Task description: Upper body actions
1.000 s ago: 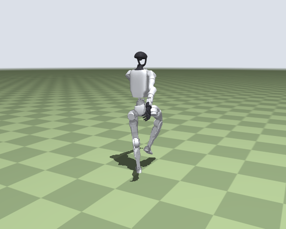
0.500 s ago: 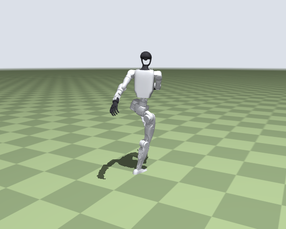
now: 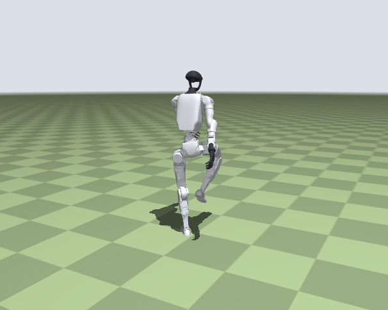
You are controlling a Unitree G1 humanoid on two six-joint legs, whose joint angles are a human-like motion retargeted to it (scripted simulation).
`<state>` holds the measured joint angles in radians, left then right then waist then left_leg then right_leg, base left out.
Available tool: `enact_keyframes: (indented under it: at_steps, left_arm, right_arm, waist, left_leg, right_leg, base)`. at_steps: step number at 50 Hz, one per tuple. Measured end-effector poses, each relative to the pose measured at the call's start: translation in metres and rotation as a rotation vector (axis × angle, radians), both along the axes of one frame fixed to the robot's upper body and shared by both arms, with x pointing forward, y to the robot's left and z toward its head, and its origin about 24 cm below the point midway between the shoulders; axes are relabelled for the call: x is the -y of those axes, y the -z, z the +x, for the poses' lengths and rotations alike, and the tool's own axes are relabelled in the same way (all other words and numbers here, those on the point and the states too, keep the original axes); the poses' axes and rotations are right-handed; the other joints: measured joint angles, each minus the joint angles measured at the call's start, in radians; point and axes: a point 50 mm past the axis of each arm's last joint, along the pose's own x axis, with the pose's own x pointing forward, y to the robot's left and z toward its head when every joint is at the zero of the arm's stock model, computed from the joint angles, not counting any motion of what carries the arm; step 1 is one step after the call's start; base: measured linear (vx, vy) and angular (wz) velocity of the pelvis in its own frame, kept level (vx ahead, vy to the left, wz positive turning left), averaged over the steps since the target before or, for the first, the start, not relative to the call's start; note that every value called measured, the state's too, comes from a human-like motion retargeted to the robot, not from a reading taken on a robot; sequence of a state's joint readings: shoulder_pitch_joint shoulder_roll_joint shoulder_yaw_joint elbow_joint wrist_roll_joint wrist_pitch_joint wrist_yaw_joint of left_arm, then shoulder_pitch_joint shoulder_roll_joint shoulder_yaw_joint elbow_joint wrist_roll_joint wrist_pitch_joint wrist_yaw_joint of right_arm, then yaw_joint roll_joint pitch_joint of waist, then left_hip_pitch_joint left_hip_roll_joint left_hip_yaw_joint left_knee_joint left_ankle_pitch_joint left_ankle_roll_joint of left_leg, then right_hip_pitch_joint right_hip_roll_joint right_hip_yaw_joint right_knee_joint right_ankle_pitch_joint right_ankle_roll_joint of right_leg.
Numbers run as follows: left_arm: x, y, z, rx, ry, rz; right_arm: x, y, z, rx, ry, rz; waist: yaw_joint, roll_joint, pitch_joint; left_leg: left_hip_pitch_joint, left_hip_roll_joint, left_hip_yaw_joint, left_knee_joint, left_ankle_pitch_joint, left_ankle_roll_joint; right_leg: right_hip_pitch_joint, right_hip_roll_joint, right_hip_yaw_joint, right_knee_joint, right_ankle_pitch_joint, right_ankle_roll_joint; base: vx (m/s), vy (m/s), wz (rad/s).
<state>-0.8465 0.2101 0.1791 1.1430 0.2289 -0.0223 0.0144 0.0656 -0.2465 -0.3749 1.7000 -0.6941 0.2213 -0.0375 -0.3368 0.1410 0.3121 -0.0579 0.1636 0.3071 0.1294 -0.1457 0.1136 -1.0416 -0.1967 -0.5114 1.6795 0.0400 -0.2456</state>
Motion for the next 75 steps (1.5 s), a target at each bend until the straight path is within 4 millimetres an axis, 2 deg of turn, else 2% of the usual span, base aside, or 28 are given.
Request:
enact_keyframes:
  at_steps: [2, 3, 5, 8, 10, 12, 15, 16, 17, 18, 20, 22, 23, 25, 27, 29, 30, 32, 40, 45, 50, 61, 75]
  left_arm:
    - [-0.005, -0.017, 0.004, 0.087, -0.003, -0.005]
    - [-0.005, -0.015, 0.001, 0.095, 0.006, -0.020]
    - [0.005, 0.003, -0.009, 0.065, 0.047, -0.063]
    - [0.021, 0.033, -0.025, -0.012, 0.097, -0.111]
    - [0.022, 0.061, -0.043, -0.103, 0.083, -0.135]
    - [0.009, 0.101, -0.078, -0.227, 0.044, -0.175]
    - [0.001, 0.169, -0.156, -0.518, -0.069, -0.257]
    - [0.002, 0.189, -0.186, -0.623, -0.113, -0.308]
    - [0.005, 0.205, -0.218, -0.726, -0.150, -0.365]
    - [0.007, 0.218, -0.248, -0.827, -0.177, -0.434]
    - [0.010, 0.232, -0.300, -0.999, -0.213, -0.560]
    - [0.005, 0.237, -0.357, -1.202, -0.263, -0.618]
    - [0.005, 0.236, -0.379, -1.303, -0.302, -0.605]
    - [0.008, 0.233, -0.417, -1.451, -0.455, -0.565]
    - [0.006, 0.229, -0.448, -1.480, -0.610, -0.619]
    - [0.007, 0.225, -0.466, -1.475, -0.698, -0.706]
    - [0.010, 0.224, -0.470, -1.474, -0.721, -0.746]
    - [0.015, 0.224, -0.471, -1.477, -0.717, -0.777]
    - [0.007, 0.229, -0.453, -1.439, -0.552, -0.669]
    - [0.010, 0.233, -0.435, -1.387, -0.500, -0.637]
    - [0.010, 0.236, -0.422, -1.346, -0.439, -0.623]
    - [-0.002, 0.237, -0.402, -1.295, -0.420, -0.552]
    - [-0.004, 0.236, -0.405, -1.309, -0.422, -0.552]
  right_arm:
    - [0.005, -0.010, -0.037, -0.078, 0.076, -0.058]
    - [0.006, -0.016, -0.055, -0.105, 0.120, -0.088]
    - [0.006, -0.026, -0.086, -0.133, 0.218, -0.143]
    - [-0.006, -0.024, -0.091, -0.092, 0.326, -0.142]
    - [-0.014, -0.017, -0.080, -0.044, 0.339, -0.103]
    - [-0.017, -0.005, -0.046, 0.047, 0.291, 0.007]
    - [-0.025, 0.008, -0.008, 0.133, 0.153, 0.136]
    - [-0.028, 0.011, 0.006, 0.171, 0.092, 0.172]
    - [-0.030, 0.014, 0.021, 0.212, 0.028, 0.205]
    - [-0.032, 0.017, 0.035, 0.258, -0.043, 0.234]
    - [-0.037, 0.020, 0.059, 0.324, -0.168, 0.270]
    - [-0.044, 0.021, 0.075, 0.345, -0.265, 0.312]
    - [-0.046, 0.021, 0.081, 0.354, -0.282, 0.332]
    - [-0.050, 0.020, 0.105, 0.431, -0.294, 0.356]
    - [-0.055, 0.019, 0.124, 0.498, -0.319, 0.362]
    - [-0.059, 0.017, 0.136, 0.542, -0.336, 0.354]
    - [-0.060, 0.017, 0.140, 0.555, -0.339, 0.347]
    - [-0.057, 0.018, 0.133, 0.533, -0.315, 0.342]
    - [-0.046, 0.018, 0.050, 0.267, -0.033, 0.285]
    - [-0.046, 0.016, 0.032, 0.207, -0.012, 0.285]
    - [-0.044, 0.016, 0.031, 0.195, -0.085, 0.302]
    - [-0.048, 0.019, 0.051, 0.273, -0.134, 0.312]
    - [-0.049, 0.020, 0.057, 0.291, -0.166, 0.322]
  waist:
    - [-0.005, -0.013, -0.047]
    - [-0.002, -0.020, -0.085]
    - [0.025, -0.017, -0.164]
    - [0.092, -0.014, -0.241]
    - [0.109, -0.019, -0.268]
    - [0.143, -0.044, -0.232]
    - [0.137, -0.061, -0.257]
    - [0.142, -0.081, -0.272]
    - [0.147, -0.101, -0.284]
    - [0.152, -0.122, -0.289]
    - [0.192, -0.157, -0.314]
    - [0.310, -0.197, -0.369]
    - [0.366, -0.193, -0.404]
    - [0.392, -0.192, -0.452]
    - [0.344, -0.188, -0.429]
    - [0.268, -0.176, -0.394]
    - [0.239, -0.168, -0.386]
    - [0.212, -0.155, -0.389]
    - [0.316, -0.182, -0.380]
    - [0.291, -0.165, -0.379]
    - [0.269, -0.154, -0.392]
    - [0.257, -0.155, -0.397]
    - [0.249, -0.154, -0.393]
  left_leg:
    - [0.006, -0.014, 0.046, -0.024, 0.003, 0.004]
    - [0.011, -0.029, 0.062, -0.035, 0.003, 0.009]
    - [0.012, -0.047, 0.061, -0.037, -0.001, 0.014]
    - [-0.009, -0.040, 0.058, -0.040, 0.002, -0.002]
    - [-0.009, -0.050, 0.064, -0.052, 0.003, -0.004]
    - [0.062, -0.062, 0.117, -0.055, -0.017, -0.007]
    - [0.088, -0.094, 0.116, -0.051, -0.038, -0.007]
    - [0.090, -0.124, 0.121, -0.045, -0.048, -0.003]
    - [0.094, -0.153, 0.124, -0.038, -0.058, 0.000]
    - [0.102, -0.181, 0.124, -0.030, -0.069, 0.004]
    - [0.106, -0.213, 0.145, -0.021, -0.084, -0.002]
    - [0.094, -0.237, 0.211, -0.029, -0.089, -0.020]
    - [0.068, -0.222, 0.235, -0.033, -0.085, -0.029]
    - [0.014, -0.210, 0.225, -0.052, -0.069, -0.042]
    - [0.028, -0.206, 0.234, -0.070, -0.051, -0.049]
    - [0.039, -0.204, 0.207, -0.077, -0.032, -0.054]
    - [0.035, -0.200, 0.198, -0.079, -0.025, -0.056]
    - [0.024, -0.191, 0.201, -0.080, -0.019, -0.063]
    - [0.022, -0.202, 0.179, -0.091, 0.009, -0.075]
    - [0.021, -0.196, 0.184, -0.109, 0.028, -0.082]
    - [0.020, -0.192, 0.194, -0.123, 0.038, -0.086]
    - [0.032, -0.191, 0.207, -0.136, 0.047, -0.087]
    - [0.055, -0.193, 0.216, -0.155, 0.054, -0.086]
  right_leg:
    - [-0.090, 0.030, 0.014, -0.005, -0.010, -0.006]
    - [-0.109, 0.025, 0.024, -0.008, -0.026, -0.010]
    - [-0.085, 0.013, 0.032, -0.033, -0.063, -0.012]
    - [0.060, 0.027, 0.023, -0.150, -0.036, 0.017]
    - [0.212, 0.062, 0.031, -0.298, 0.003, 0.063]
    - [0.439, 0.117, 0.080, -0.513, 0.048, 0.105]
    - [0.755, 0.211, 0.160, -0.984, 0.160, 0.154]
    - [0.859, 0.235, 0.223, -1.171, 0.143, 0.202]
    - [0.960, 0.250, 0.247, -1.336, 0.076, 0.234]
    - [1.054, 0.243, 0.190, -1.459, -0.092, 0.237]
    - [1.126, 0.216, 0.113, -1.586, -0.220, 0.194]
    - [1.085, 0.200, 0.236, -1.643, -0.139, 0.208]
    - [1.052, 0.179, 0.287, -1.639, -0.129, 0.245]
    - [0.989, 0.193, 0.283, -1.646, -0.124, 0.237]
    - [1.004, 0.207, 0.266, -1.653, -0.128, 0.222]
    - [1.028, 0.208, 0.222, -1.659, -0.131, 0.219]
    - [1.032, 0.208, 0.208, -1.663, -0.133, 0.221]
    - [1.027, 0.211, 0.190, -1.670, -0.132, 0.220]
    - [1.032, 0.204, 0.173, -1.675, -0.131, 0.209]
    - [1.032, 0.212, 0.168, -1.680, -0.130, 0.209]
    - [1.020, 0.218, 0.178, -1.679, -0.126, 0.209]
    - [1.010, 0.220, 0.201, -1.673, -0.118, 0.211]
    - [1.006, 0.226, 0.223, -1.663, -0.111, 0.215]
  base:
    - [0.39, -0.03, -0.52]
    - [0.61, -0.04, -0.50]
    - [0.62, -0.07, -0.42]
    - [0.16, -0.18, -0.38]
    - [-0.03, -0.06, -0.44]
    - [0.04, 0.03, -0.90]
    - [0.17, -0.05, -0.34]
    - [0.19, -0.11, -0.19]
    - [0.15, -0.13, -0.08]
    - [0.11, -0.14, -0.16]
    - [0.10, -0.17, -0.76]
    - [0.11, -0.21, -1.73]
    - [-0.05, -0.21, -1.06]
    - [-0.20, -0.18, 0.15]
    - [-0.10, -0.16, 0.72]
    - [-0.09, -0.10, 0.94]
    - [-0.13, -0.04, 0.71]
    - [-0.10, -0.02, 0.48]
    - [0.00, -0.04, 0.11]
    - [-0.03, -0.01, 0.05]
    - [0.00, 0.00, 0.00]
    - [0.00, 0.00, 0.00]
    - [0.00, 0.00, 0.00]
